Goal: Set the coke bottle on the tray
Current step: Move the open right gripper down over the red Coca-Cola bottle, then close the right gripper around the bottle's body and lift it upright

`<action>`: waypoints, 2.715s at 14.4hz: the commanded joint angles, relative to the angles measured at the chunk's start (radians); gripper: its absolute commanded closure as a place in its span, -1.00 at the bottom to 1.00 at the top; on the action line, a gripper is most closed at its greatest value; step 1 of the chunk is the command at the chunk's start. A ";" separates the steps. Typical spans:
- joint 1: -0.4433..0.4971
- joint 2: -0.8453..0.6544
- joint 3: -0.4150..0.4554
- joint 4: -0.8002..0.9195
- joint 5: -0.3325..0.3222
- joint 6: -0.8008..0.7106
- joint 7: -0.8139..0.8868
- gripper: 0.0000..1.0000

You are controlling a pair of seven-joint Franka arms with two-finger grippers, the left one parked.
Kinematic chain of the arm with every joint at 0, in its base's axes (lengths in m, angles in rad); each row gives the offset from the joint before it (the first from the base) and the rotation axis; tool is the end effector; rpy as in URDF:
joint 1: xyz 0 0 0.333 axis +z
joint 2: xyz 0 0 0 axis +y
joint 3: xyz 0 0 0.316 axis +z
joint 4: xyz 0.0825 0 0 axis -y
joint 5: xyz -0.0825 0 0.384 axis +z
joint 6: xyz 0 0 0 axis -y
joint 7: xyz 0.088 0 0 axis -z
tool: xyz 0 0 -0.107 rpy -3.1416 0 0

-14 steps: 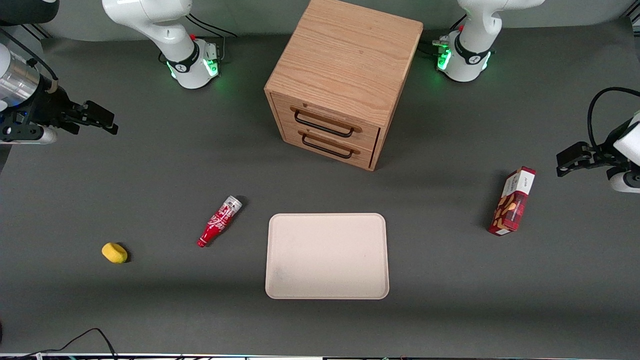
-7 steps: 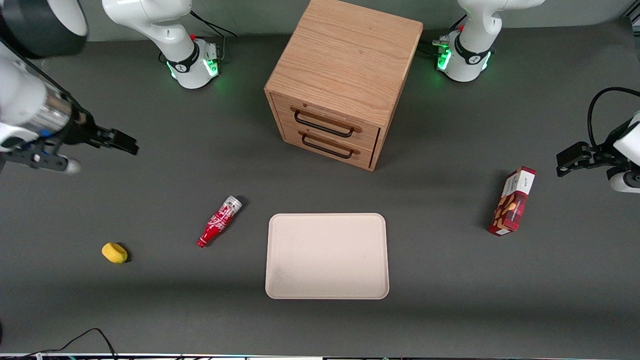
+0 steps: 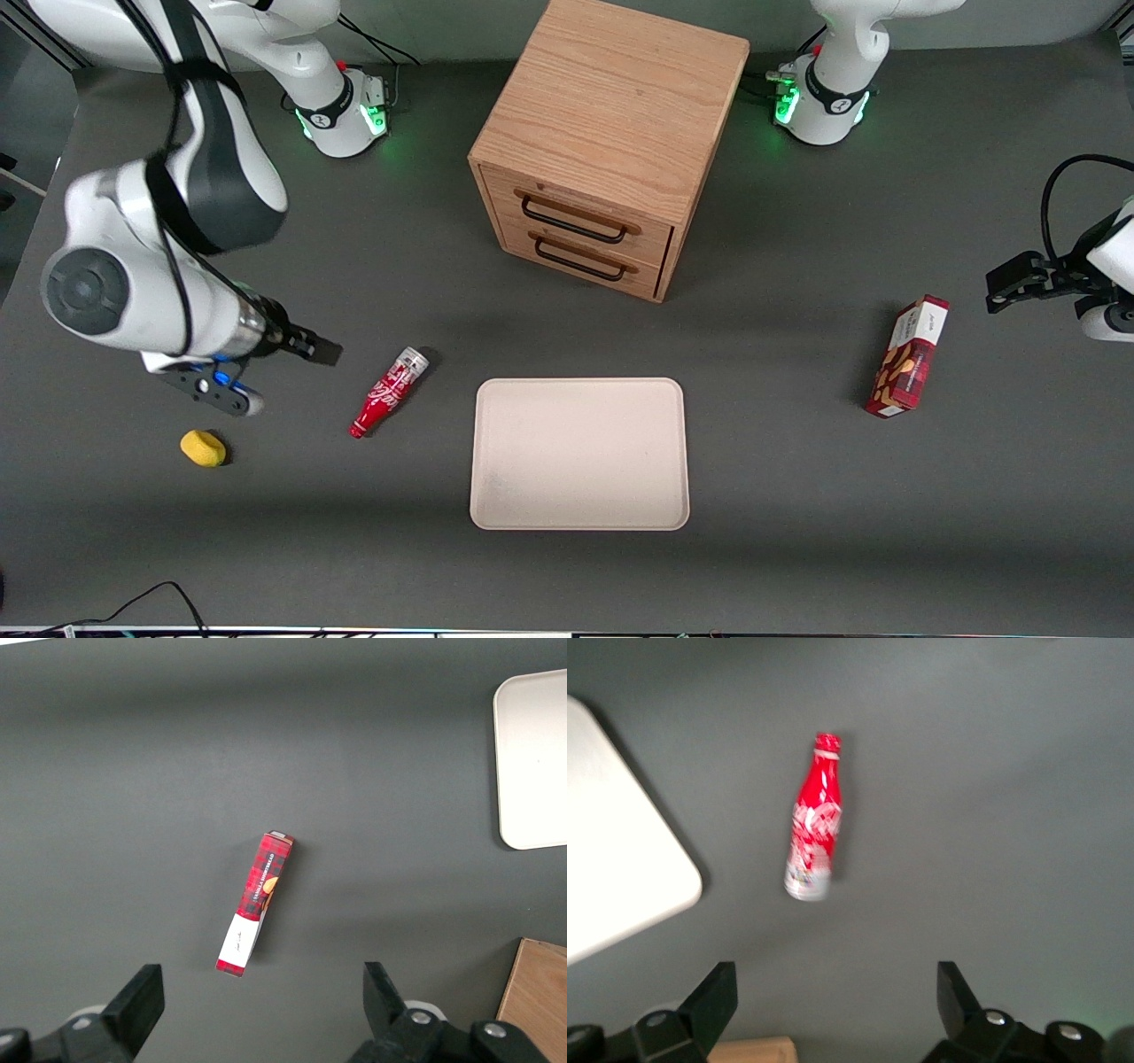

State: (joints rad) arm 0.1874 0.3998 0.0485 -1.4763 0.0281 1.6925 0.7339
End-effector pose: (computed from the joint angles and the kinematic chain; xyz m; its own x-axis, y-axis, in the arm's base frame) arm 0.6392 0.1519 0.4343 0.8589 -0.4845 -0.1659 -0.4764 -0.8748 0.0882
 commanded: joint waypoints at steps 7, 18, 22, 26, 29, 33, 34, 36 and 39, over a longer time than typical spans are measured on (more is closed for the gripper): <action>0.024 0.082 -0.003 -0.232 -0.062 0.450 0.219 -1.00; 0.060 0.231 -0.002 -0.277 -0.180 0.602 0.352 -1.00; 0.069 0.238 -0.002 -0.302 -0.192 0.605 0.352 -1.00; 0.073 0.238 -0.003 -0.306 -0.192 0.608 0.351 -0.17; 0.084 0.243 -0.003 -0.308 -0.195 0.608 0.352 1.00; 0.083 0.223 -0.003 -0.306 -0.195 0.601 0.349 1.00; 0.077 0.205 -0.001 -0.306 -0.194 0.587 0.342 1.00; 0.066 0.141 0.002 -0.300 -0.192 0.534 0.334 1.00; 0.029 0.024 0.025 -0.292 -0.153 0.428 0.274 1.00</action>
State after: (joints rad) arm 0.2471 0.5425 0.0507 -1.7515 -0.1411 2.2088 1.0439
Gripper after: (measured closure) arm 0.454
